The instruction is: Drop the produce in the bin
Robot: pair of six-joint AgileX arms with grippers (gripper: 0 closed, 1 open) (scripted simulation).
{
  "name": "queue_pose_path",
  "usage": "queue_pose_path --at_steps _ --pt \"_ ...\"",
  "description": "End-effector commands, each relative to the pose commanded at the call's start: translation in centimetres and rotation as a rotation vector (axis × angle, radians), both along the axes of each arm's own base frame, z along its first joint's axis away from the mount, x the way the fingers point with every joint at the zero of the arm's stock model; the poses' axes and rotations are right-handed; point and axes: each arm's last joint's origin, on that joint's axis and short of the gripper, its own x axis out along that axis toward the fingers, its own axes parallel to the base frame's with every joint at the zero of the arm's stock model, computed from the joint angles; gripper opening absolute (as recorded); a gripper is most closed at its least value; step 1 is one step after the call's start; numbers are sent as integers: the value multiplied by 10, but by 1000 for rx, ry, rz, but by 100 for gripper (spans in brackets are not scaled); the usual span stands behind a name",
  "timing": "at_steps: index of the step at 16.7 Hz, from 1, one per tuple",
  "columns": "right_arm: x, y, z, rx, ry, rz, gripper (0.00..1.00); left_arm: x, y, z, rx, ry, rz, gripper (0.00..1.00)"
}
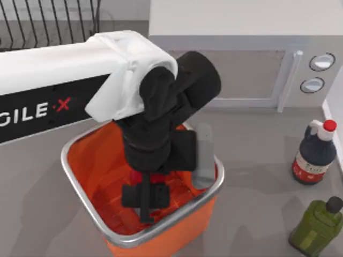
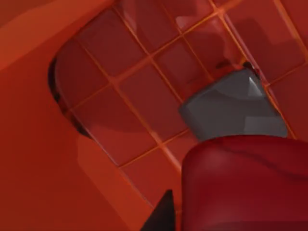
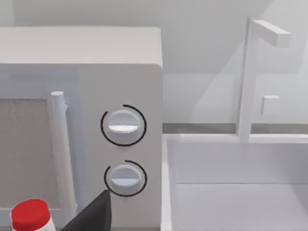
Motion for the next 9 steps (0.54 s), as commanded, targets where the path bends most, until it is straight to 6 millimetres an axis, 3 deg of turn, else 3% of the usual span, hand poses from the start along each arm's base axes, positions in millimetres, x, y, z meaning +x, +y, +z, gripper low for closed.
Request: queue_pose_path --at_steps 3,9 --pt "0 0 0 0 0 0 100 0 0 0 0 0 0 98" --pt "0 0 0 0 0 0 100 0 0 0 0 0 0 100"
